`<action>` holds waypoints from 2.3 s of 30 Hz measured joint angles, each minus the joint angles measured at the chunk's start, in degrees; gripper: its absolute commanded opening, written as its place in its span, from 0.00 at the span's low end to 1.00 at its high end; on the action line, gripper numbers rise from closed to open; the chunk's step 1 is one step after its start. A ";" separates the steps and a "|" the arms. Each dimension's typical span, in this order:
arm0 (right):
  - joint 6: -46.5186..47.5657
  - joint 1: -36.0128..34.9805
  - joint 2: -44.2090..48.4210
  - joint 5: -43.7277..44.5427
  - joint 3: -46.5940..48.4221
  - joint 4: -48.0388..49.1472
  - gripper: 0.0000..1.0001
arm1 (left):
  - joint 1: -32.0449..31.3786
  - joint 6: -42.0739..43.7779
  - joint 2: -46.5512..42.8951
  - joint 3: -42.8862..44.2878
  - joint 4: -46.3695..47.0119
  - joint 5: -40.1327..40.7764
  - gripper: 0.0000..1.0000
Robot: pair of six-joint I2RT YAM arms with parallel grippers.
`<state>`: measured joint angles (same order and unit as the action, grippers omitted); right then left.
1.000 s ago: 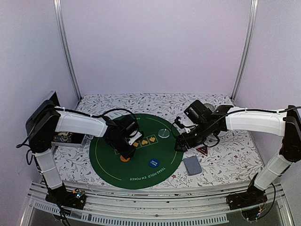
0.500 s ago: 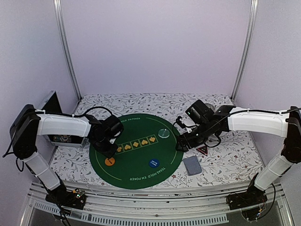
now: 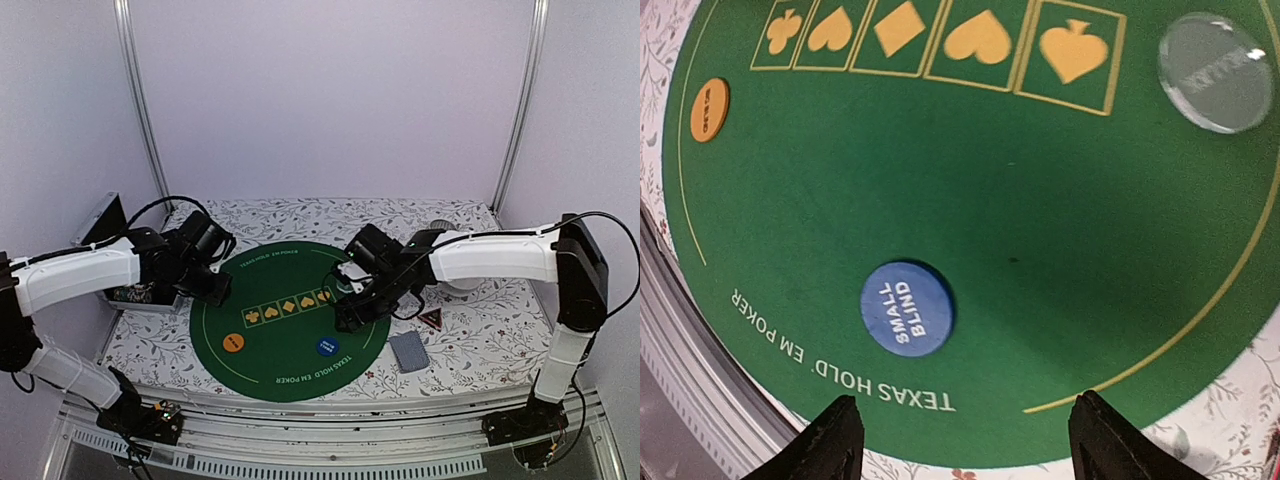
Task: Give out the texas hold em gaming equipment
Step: Adjust the small blind button on the poker table mat, then move the big blind button to the big blind area.
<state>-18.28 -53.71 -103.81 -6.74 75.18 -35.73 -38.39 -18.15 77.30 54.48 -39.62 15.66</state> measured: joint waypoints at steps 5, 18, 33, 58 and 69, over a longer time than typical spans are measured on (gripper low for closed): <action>-0.68 -2.80 -9.49 0.90 8.66 -1.40 0.76 | 0.90 1.01 -4.44 0.46 0.52 -1.62 0.44; -3.98 -6.67 -24.85 7.13 25.79 -11.63 0.73 | 7.15 5.22 -14.12 -0.76 7.13 -4.09 0.51; -10.95 -9.81 -24.87 8.96 26.45 -18.29 0.76 | 6.56 1.53 -15.52 -12.33 11.45 -13.92 0.50; -11.63 -1.70 1.07 11.19 -1.03 -7.45 0.82 | -11.13 -8.79 4.79 -16.00 11.98 -13.75 0.26; -11.32 -1.70 1.09 11.34 -1.42 -6.56 0.82 | -9.55 -7.82 9.01 -14.21 16.48 -14.05 0.08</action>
<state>-29.61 -55.42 -102.72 4.60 73.76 -42.28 -47.94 -25.98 86.30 40.27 -23.14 1.61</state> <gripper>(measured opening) 0.820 0.086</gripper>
